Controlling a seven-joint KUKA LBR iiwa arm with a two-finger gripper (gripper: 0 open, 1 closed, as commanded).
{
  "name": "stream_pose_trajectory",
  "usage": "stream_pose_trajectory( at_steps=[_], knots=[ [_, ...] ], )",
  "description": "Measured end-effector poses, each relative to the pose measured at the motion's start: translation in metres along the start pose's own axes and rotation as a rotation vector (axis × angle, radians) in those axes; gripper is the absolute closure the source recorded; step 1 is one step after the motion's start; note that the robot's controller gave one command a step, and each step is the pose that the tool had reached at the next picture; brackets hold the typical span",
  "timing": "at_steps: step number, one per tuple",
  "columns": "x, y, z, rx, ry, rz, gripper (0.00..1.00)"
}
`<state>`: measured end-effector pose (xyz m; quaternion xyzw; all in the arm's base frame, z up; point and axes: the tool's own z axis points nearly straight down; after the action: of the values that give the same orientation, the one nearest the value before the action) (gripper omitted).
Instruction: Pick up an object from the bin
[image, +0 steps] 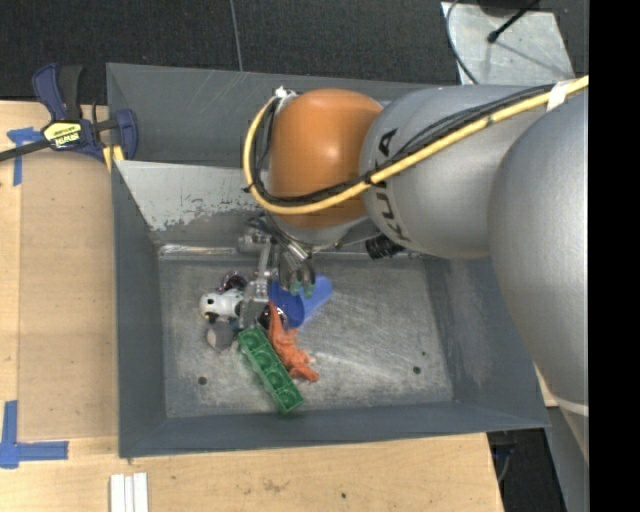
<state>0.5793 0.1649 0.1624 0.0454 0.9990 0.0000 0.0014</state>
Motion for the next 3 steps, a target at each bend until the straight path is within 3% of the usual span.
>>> stream_pose_trajectory(
  at_steps=[1, 2, 3],
  knots=[
    [-0.013, 0.000, 0.011, -0.001, -0.002, -0.143, 0.00],
    [0.004, 0.003, 0.087, -0.005, -0.009, -0.178, 0.00],
    [-0.014, 0.002, 0.086, -0.007, -0.008, -0.312, 1.00]
  ],
)
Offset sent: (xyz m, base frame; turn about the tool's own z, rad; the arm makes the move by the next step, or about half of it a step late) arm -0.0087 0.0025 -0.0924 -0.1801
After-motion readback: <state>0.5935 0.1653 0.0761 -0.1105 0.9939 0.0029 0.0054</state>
